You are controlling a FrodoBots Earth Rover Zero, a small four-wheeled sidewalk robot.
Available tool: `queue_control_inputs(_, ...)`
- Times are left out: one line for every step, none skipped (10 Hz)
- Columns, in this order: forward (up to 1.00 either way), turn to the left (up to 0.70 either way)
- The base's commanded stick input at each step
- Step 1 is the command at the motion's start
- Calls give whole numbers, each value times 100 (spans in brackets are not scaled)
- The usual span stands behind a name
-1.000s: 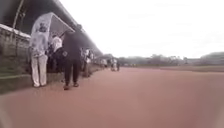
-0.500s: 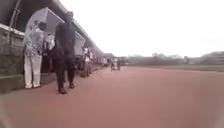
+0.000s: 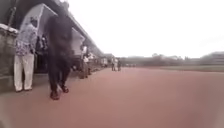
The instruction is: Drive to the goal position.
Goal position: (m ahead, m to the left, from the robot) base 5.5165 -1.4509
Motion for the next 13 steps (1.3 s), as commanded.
queue_control_inputs(70, 1)
queue_control_inputs(70, 1)
queue_control_inputs(70, 1)
queue_control_inputs(70, 1)
queue_control_inputs(70, 1)
queue_control_inputs(70, 1)
queue_control_inputs(70, 1)
queue_control_inputs(70, 1)
queue_control_inputs(70, 1)
queue_control_inputs(70, 1)
queue_control_inputs(70, 1)
queue_control_inputs(70, 1)
queue_control_inputs(70, 1)
